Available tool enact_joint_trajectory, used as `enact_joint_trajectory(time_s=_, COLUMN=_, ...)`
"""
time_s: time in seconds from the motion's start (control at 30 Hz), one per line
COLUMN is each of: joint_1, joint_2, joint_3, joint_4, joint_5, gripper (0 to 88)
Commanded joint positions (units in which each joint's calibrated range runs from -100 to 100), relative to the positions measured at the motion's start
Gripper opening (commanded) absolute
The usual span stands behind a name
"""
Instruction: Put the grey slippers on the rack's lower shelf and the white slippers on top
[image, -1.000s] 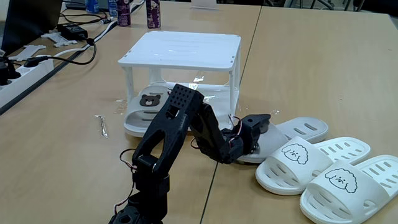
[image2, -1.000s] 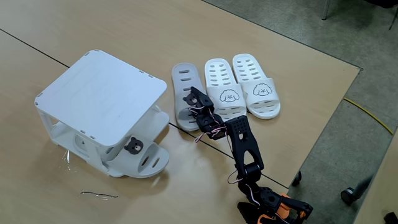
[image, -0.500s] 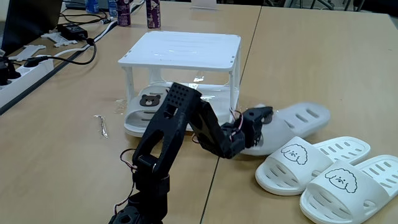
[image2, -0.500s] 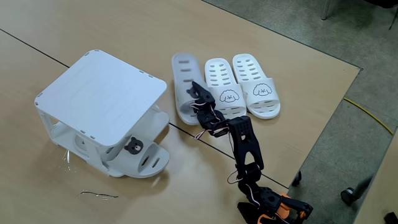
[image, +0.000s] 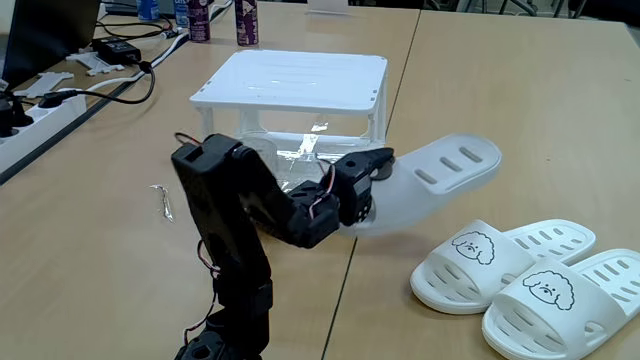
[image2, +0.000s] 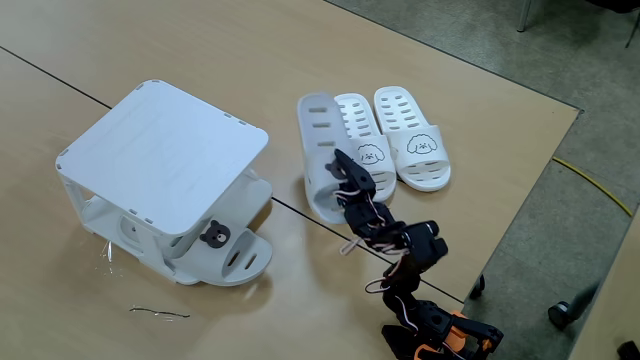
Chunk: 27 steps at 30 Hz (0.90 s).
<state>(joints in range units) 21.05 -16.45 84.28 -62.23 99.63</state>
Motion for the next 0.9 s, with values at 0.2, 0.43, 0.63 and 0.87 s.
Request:
enact_joint_trajectory(time_s=0.2, joint_1=-0.65, joint_2=-19.18, joint_3=14.46, joint_4=-0.75, joint_5=0.37, gripper=0.6)
enact_joint_trajectory(time_s=0.43, joint_1=-12.0, joint_2=-8.07, joint_3=14.37, joint_4=-1.1, joint_5=0.37, gripper=0.6)
enact_joint_trajectory(time_s=0.63, joint_1=-16.44, joint_2=-2.94, joint_3=14.37, joint_4=-1.27, joint_5=0.37, gripper=0.6)
enact_joint_trajectory(time_s=0.87, joint_1=-24.26, joint_2=-2.94, joint_3=14.37, joint_4=-4.72, joint_5=0.37, gripper=0.6)
